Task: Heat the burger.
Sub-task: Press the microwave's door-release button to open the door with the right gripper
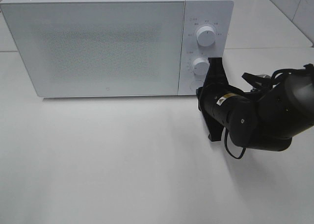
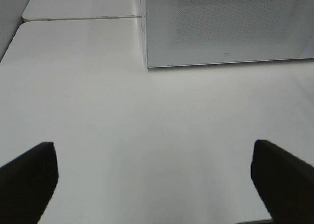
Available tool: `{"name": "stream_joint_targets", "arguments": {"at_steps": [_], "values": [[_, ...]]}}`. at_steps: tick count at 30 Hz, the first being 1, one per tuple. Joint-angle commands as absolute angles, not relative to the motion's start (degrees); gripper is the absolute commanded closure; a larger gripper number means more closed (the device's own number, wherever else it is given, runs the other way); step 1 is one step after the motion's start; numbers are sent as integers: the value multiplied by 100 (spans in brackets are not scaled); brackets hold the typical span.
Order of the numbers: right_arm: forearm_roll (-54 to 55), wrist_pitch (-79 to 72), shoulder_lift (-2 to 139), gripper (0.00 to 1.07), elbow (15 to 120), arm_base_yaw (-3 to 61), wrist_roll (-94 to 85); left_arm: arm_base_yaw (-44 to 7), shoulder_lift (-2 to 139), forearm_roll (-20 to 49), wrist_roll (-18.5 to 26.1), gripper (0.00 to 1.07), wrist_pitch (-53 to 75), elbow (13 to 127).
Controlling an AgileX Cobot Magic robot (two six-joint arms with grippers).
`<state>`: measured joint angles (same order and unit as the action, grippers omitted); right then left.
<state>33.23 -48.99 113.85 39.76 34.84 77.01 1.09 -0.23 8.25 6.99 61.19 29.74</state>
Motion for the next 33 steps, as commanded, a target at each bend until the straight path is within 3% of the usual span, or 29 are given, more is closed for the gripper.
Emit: {"name": "stream_joint_targets", "arguments": {"at_steps": [1,33], "values": [[3226,-4836,11476,107,4125,3375,7758,120,-69,854,710,7,6142,2956],[3197,-4876,12250,107,5008,3014,7695,120,-69,848,710,7,6142,2956]]}}
